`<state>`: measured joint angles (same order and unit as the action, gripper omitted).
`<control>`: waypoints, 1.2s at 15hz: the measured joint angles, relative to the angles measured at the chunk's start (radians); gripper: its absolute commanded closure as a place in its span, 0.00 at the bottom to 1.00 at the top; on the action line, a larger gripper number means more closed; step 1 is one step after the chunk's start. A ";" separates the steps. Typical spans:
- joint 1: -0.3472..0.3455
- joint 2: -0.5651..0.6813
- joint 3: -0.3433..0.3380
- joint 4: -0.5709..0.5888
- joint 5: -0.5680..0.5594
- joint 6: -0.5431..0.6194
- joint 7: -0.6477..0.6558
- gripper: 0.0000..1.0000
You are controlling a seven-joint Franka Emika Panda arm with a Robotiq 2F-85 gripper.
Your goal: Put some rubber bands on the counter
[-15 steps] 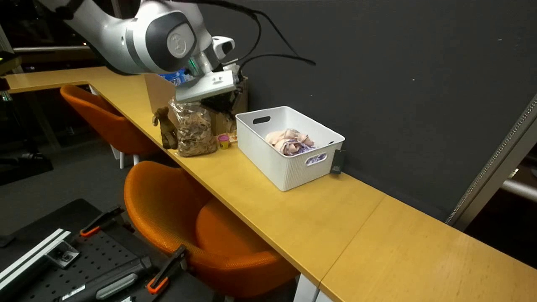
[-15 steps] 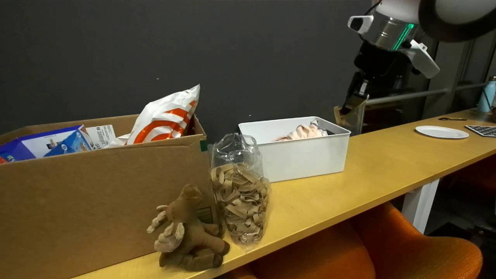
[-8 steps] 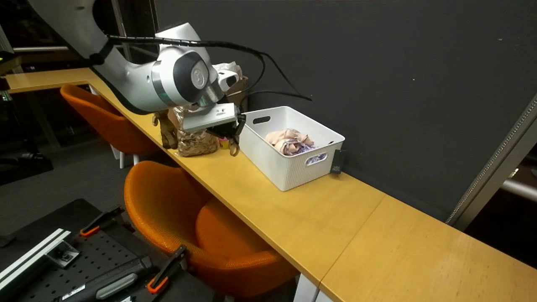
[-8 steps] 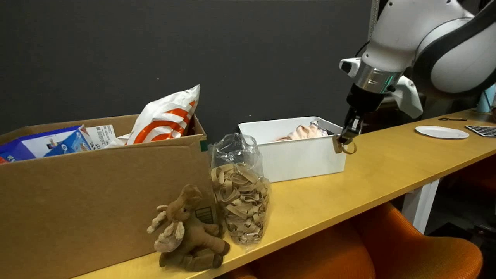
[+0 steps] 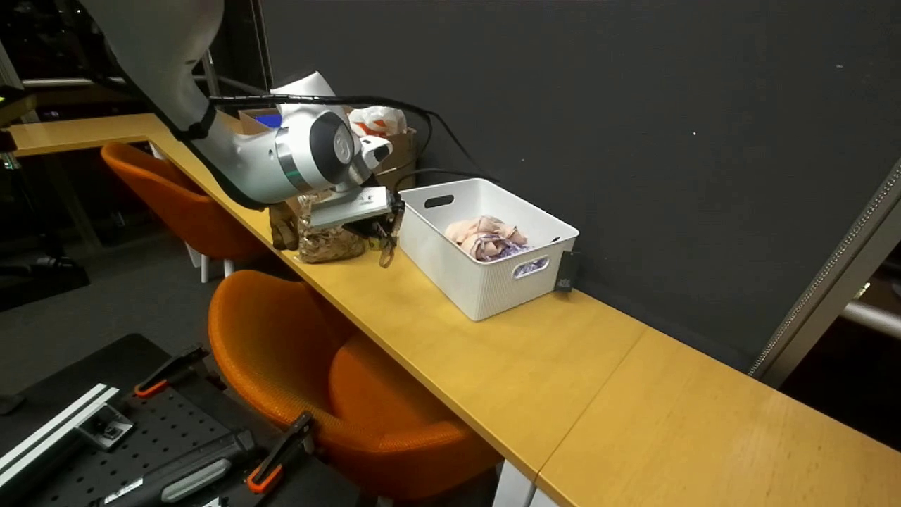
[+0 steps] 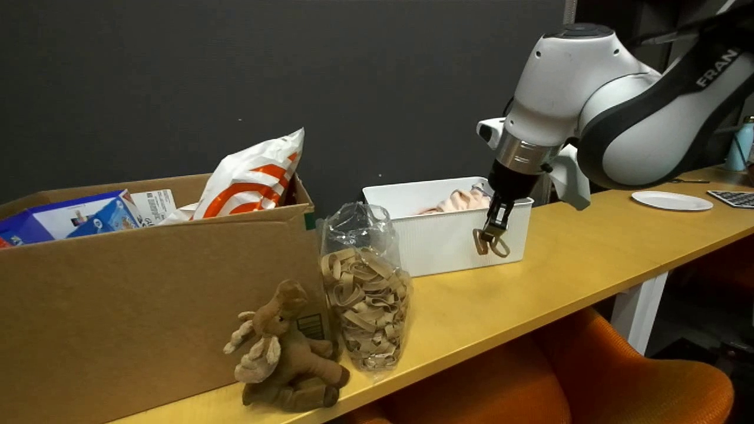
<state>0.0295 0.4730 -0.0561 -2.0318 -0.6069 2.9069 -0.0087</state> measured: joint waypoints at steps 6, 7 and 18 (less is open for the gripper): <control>0.007 0.034 -0.025 0.065 0.000 0.000 0.008 0.07; 0.011 0.033 -0.027 0.074 0.000 0.000 0.015 0.00; 0.150 -0.206 0.121 0.206 0.169 -0.390 -0.109 0.00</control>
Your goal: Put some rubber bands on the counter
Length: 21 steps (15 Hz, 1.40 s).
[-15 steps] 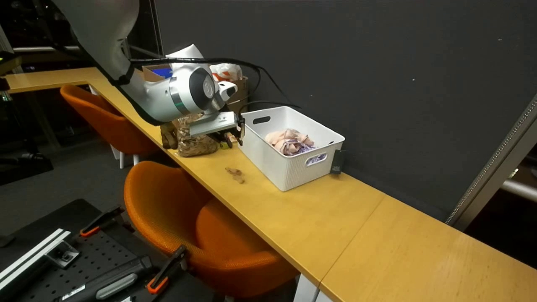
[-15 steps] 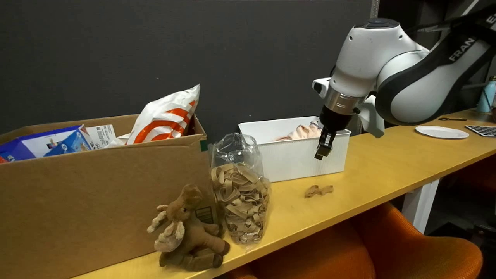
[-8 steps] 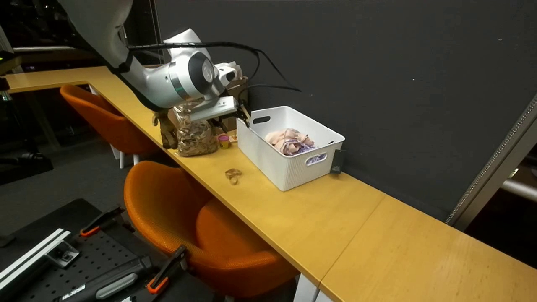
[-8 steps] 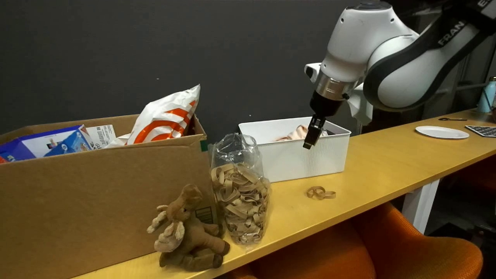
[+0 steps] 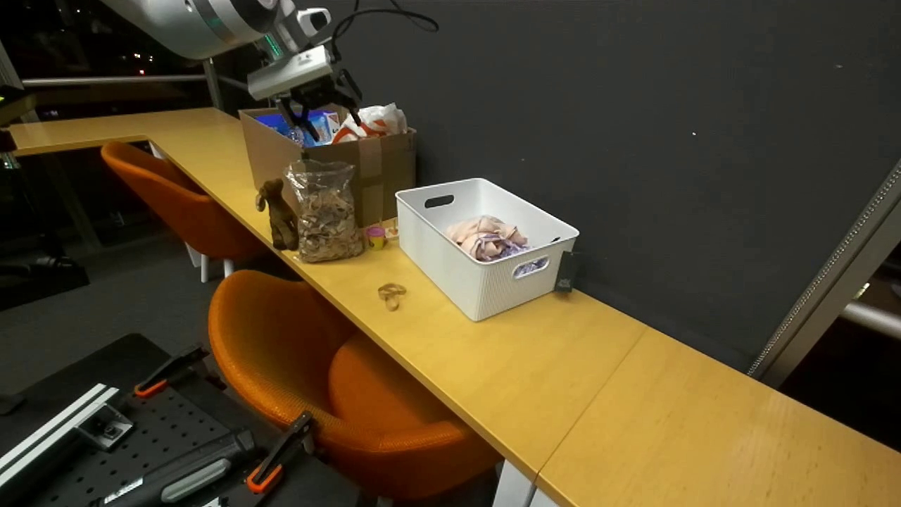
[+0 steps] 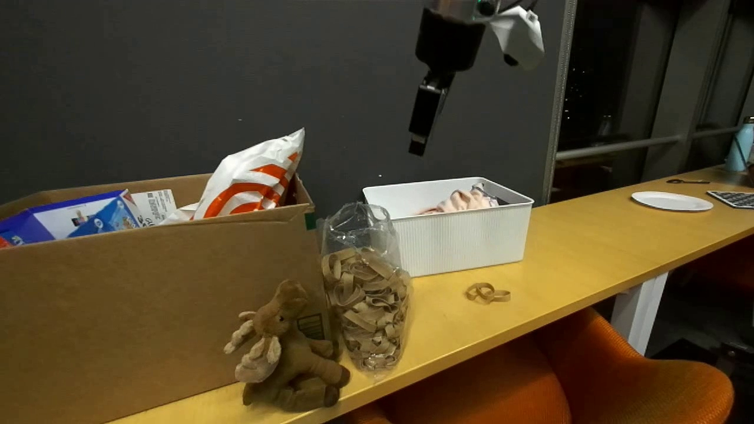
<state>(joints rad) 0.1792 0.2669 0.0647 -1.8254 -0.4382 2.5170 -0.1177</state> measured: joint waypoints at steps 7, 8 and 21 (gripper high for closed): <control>-0.026 0.088 0.047 0.179 0.199 -0.145 -0.212 0.00; -0.027 0.105 0.047 0.192 0.198 -0.146 -0.213 0.00; -0.030 0.188 0.045 0.226 0.195 -0.146 -0.203 0.82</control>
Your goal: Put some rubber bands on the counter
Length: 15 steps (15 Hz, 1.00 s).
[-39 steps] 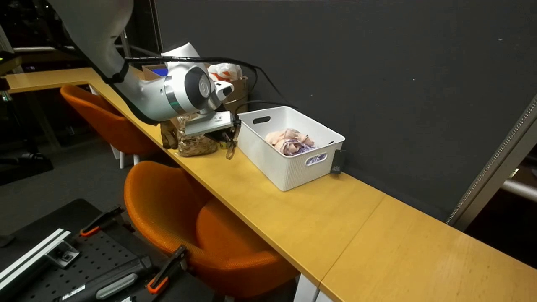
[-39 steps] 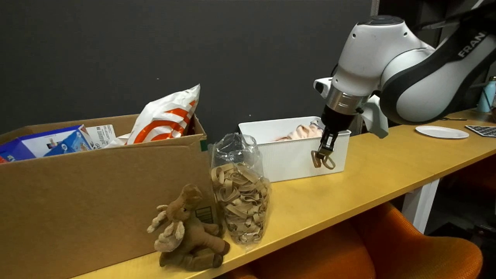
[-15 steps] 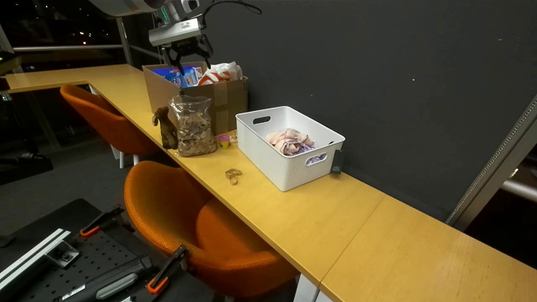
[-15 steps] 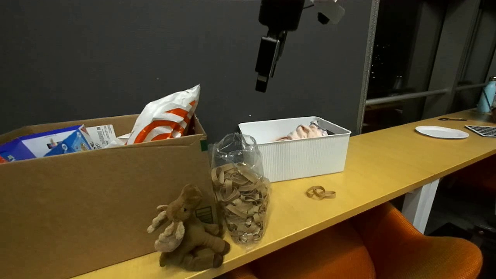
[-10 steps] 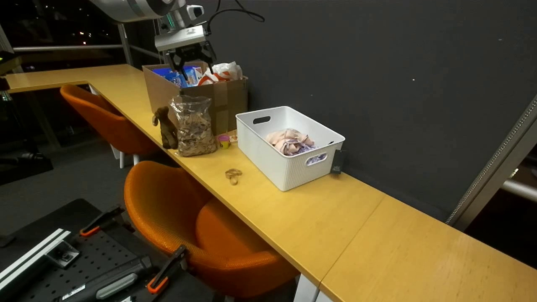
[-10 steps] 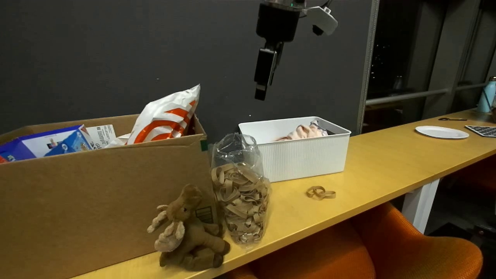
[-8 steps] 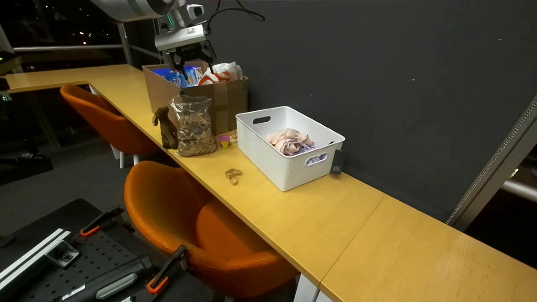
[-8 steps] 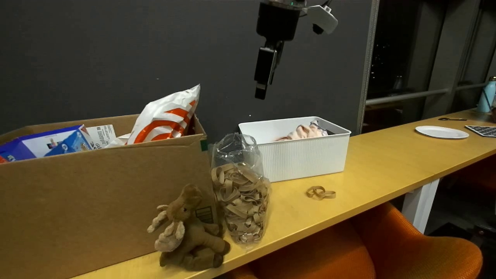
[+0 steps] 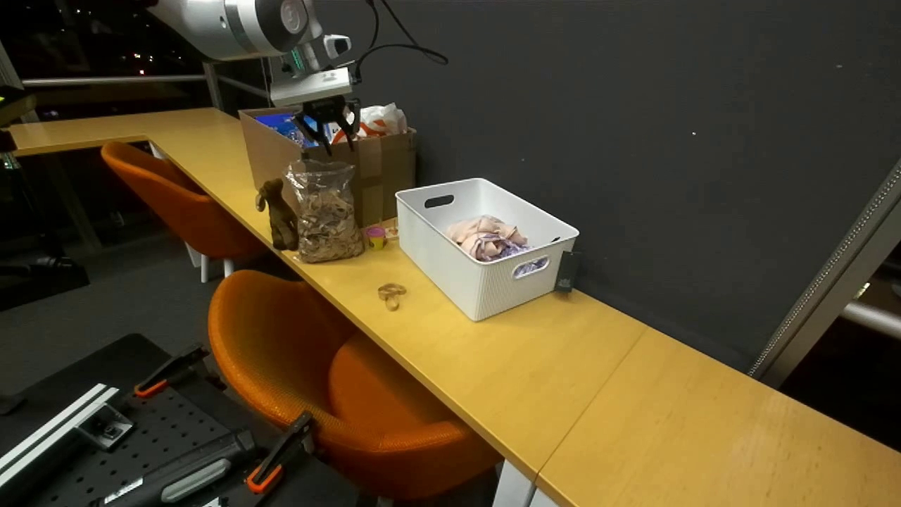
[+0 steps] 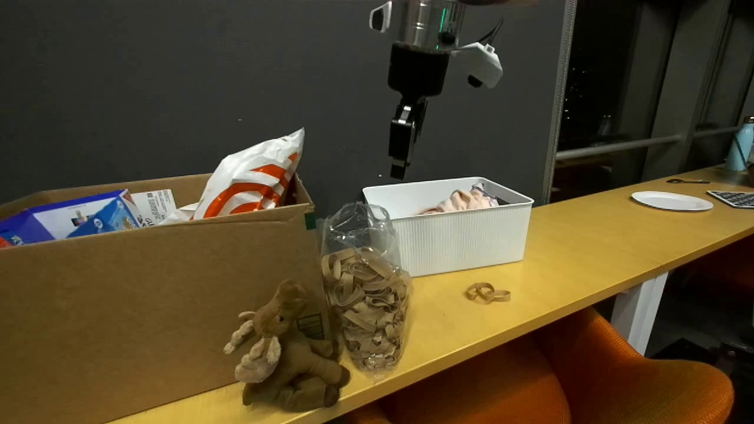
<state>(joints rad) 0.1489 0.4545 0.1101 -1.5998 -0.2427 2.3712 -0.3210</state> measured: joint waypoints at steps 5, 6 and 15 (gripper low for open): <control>0.019 0.072 0.014 0.070 0.001 0.000 -0.002 1.00; 0.023 0.087 0.018 0.085 0.001 0.000 -0.002 1.00; 0.035 0.181 0.079 0.142 0.020 0.000 -0.016 1.00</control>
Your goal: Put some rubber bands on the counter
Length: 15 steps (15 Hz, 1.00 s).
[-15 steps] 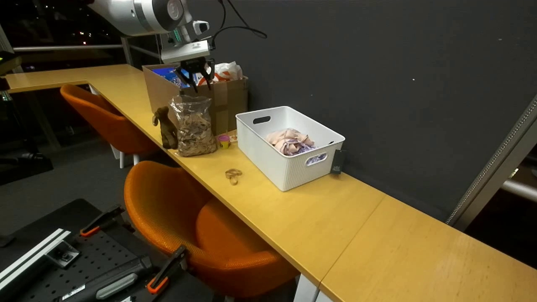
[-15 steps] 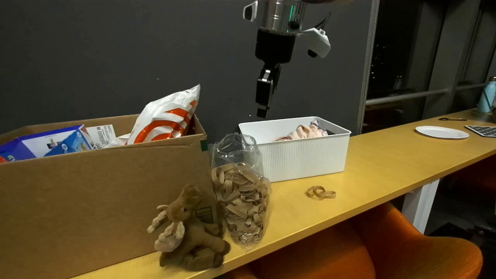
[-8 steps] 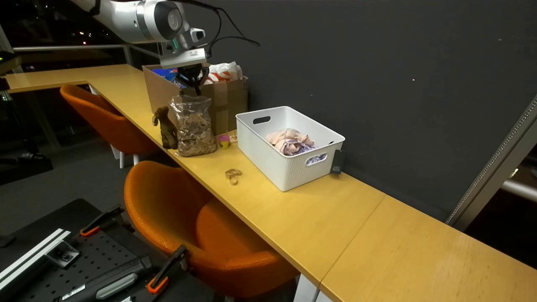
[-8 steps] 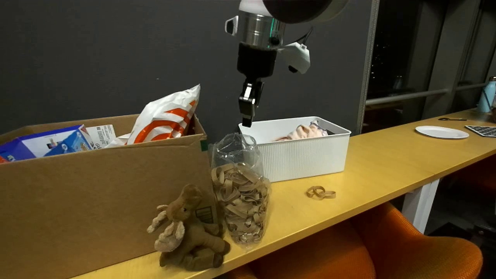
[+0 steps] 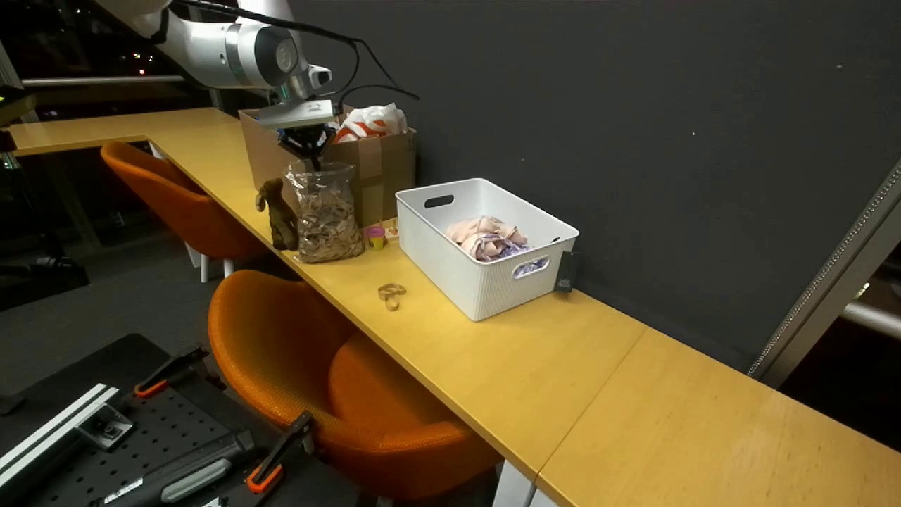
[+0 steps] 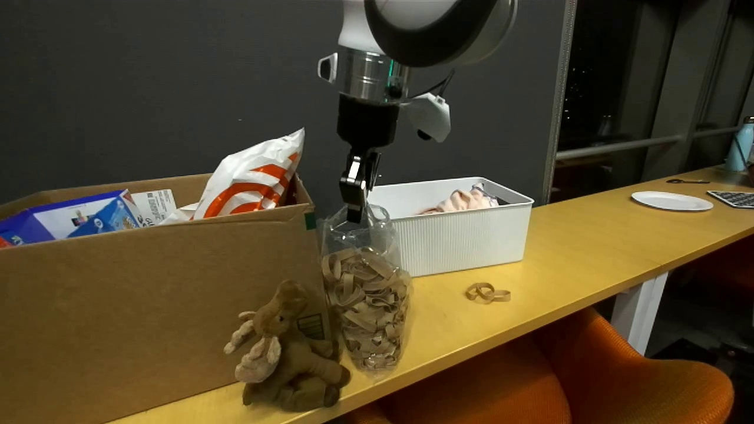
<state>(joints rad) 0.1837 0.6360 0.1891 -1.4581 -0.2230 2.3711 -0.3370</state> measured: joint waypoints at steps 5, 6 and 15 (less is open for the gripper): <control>-0.001 0.023 0.011 -0.007 0.001 0.000 -0.048 1.00; -0.004 0.029 0.011 -0.009 0.001 0.001 -0.061 1.00; -0.022 0.091 0.008 -0.019 -0.003 0.063 -0.188 0.68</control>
<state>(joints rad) 0.1619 0.7271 0.1971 -1.4769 -0.2261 2.4346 -0.5245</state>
